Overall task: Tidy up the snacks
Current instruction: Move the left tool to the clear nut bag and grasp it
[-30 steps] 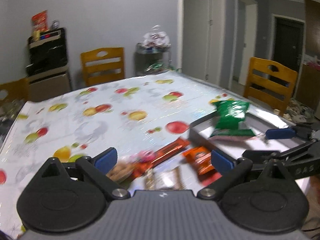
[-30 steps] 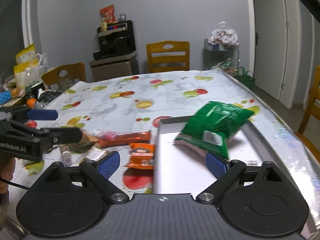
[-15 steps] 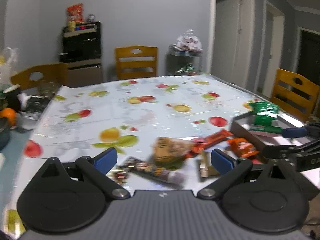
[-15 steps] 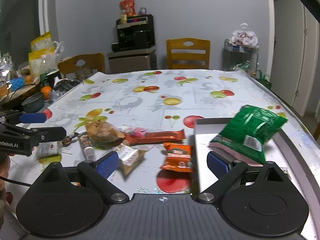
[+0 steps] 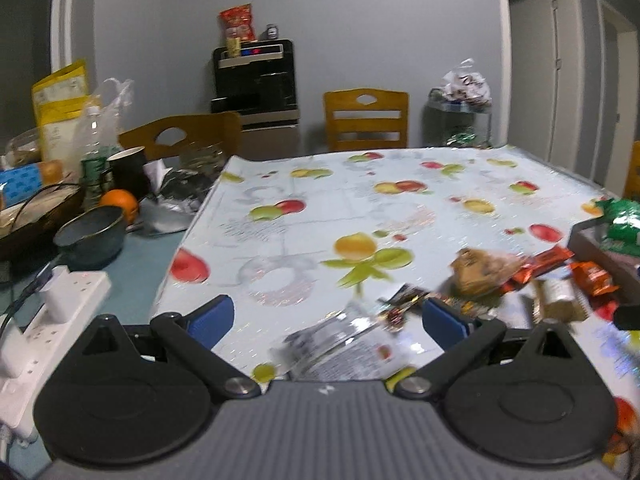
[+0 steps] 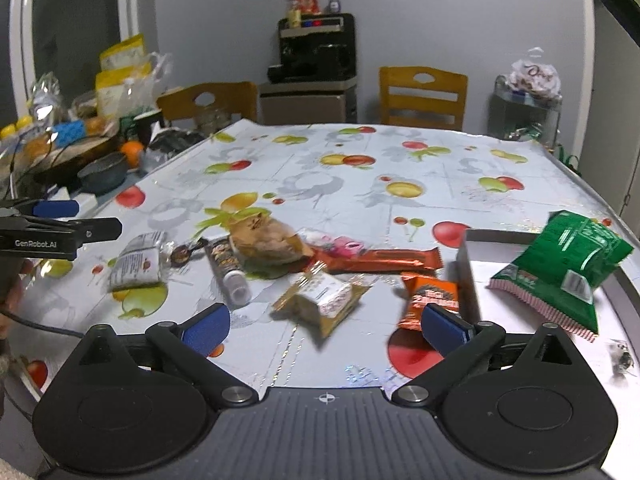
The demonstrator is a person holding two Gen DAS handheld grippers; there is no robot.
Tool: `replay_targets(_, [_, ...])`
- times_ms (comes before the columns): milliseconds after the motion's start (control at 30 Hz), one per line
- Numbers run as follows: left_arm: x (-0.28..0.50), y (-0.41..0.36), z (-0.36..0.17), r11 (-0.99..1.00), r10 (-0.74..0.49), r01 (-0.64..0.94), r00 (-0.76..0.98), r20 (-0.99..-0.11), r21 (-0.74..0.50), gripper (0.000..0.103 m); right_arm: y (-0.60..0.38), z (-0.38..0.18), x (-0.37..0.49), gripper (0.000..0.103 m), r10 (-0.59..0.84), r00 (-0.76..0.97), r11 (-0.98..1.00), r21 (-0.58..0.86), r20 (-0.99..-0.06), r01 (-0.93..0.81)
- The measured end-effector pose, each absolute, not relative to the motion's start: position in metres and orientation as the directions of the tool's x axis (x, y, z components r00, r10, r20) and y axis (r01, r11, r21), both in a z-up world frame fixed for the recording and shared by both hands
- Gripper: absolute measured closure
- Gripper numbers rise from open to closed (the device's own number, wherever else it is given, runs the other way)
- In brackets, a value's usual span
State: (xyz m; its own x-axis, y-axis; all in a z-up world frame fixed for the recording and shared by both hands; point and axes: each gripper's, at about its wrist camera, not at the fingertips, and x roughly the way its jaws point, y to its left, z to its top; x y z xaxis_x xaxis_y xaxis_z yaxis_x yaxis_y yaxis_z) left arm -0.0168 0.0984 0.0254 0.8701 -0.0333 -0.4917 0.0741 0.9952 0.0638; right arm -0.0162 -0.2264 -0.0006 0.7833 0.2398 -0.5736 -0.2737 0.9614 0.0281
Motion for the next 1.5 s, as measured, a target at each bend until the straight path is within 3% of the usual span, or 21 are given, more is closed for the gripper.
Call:
replay_targets(367, [0.011,0.092,-0.004,0.992,-0.077,0.121,0.840,-0.537,0.047,0.001,-0.182,0.004,-0.003,0.000,0.254,0.807,0.948,-0.027,-0.533,-0.316])
replay_targets(600, [0.031,0.096,-0.021,0.978,-0.168,0.210,0.800,-0.576,0.007,0.001,-0.145,0.000,0.012,0.000,0.228,0.816,0.929,-0.133,-0.531,-0.346])
replay_targets(767, [0.032,0.100,-0.022,0.952,-0.279,0.300,0.780,-0.559,-0.056,0.001,-0.135,-0.009,0.026,0.000,0.255,0.782,0.930,-0.077,-0.569,-0.359])
replay_targets(967, [0.043,0.086,-0.027,0.941,-0.204,0.322,0.791,-0.576,0.109,0.001,-0.128,-0.015,0.036,0.001,0.277,0.750,0.930,-0.029,-0.600,-0.367])
replay_targets(1133, [0.049,0.081,-0.031,0.905,-0.281,0.416,0.743,-0.607,0.091,0.001,-0.127,-0.023,0.042,0.001,0.283,0.734,0.929,-0.014,-0.618,-0.370])
replay_targets(1500, [0.037,0.084,-0.035,0.915,-0.235,0.386,0.743,-0.627,0.114,0.002,-0.131,-0.025,0.047,0.002,0.299,0.725,0.927,0.007,-0.620,-0.375])
